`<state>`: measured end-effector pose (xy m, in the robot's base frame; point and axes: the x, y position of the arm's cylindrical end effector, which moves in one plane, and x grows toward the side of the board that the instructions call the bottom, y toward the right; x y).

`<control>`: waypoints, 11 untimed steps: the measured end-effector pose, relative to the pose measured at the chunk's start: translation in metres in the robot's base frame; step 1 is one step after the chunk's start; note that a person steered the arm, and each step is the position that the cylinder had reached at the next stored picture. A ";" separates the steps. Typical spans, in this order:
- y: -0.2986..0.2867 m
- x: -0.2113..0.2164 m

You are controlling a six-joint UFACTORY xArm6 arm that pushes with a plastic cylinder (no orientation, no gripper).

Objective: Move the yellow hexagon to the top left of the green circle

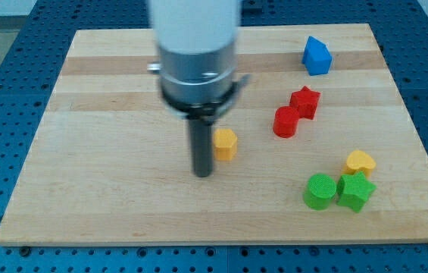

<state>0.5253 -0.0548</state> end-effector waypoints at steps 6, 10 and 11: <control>0.049 -0.049; 0.153 -0.040; 0.170 -0.016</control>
